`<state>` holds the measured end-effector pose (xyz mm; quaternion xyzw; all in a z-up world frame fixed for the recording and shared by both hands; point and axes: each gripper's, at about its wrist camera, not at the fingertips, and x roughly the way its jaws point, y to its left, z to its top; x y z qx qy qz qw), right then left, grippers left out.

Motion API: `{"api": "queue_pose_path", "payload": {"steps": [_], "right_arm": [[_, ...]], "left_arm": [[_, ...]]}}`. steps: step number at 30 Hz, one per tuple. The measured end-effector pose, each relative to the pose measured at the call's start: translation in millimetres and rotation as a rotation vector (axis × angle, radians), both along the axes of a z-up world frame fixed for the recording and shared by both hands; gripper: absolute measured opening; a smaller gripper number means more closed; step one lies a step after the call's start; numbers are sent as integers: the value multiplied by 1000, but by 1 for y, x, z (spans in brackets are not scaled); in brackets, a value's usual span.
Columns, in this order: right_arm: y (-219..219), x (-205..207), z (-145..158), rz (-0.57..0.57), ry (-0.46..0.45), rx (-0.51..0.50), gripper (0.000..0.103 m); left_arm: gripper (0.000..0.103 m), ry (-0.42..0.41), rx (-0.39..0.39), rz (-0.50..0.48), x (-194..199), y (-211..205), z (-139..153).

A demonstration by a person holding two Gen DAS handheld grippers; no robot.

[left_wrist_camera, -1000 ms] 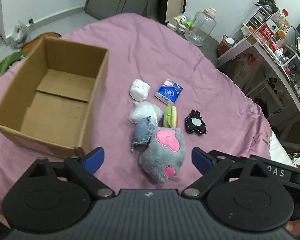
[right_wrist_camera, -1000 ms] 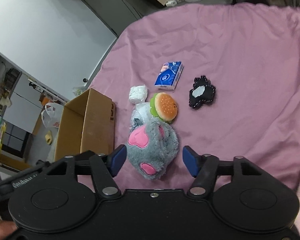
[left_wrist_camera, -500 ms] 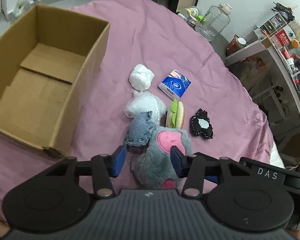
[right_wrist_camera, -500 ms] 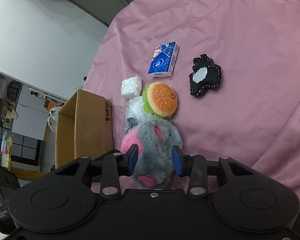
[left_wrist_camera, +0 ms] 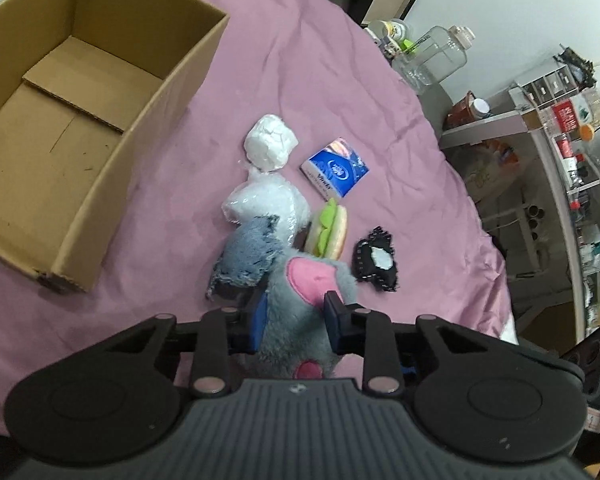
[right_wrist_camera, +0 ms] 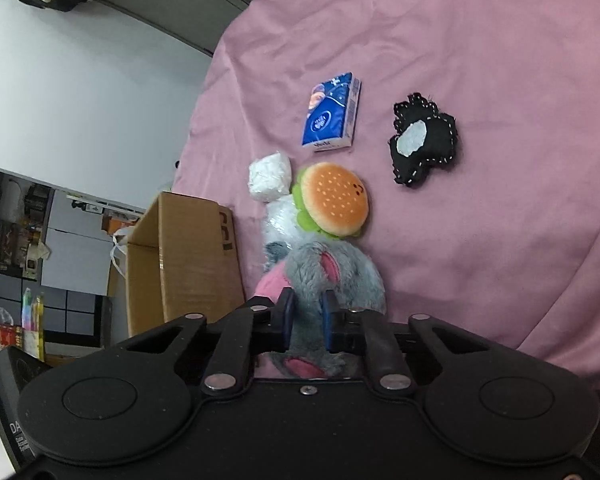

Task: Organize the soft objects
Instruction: 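Lift the grey plush mouse and carry it into the cardboard box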

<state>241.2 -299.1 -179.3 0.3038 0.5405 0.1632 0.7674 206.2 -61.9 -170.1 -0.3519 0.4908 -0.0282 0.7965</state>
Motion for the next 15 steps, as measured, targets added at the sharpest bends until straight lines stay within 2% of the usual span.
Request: {"api": "queue_pose_path", "payload": {"steps": [15], "right_arm": [[16,-29,59,9,-111,-11,14]], "left_arm": [[29,-90,28,-33,-24,6,60]]}}
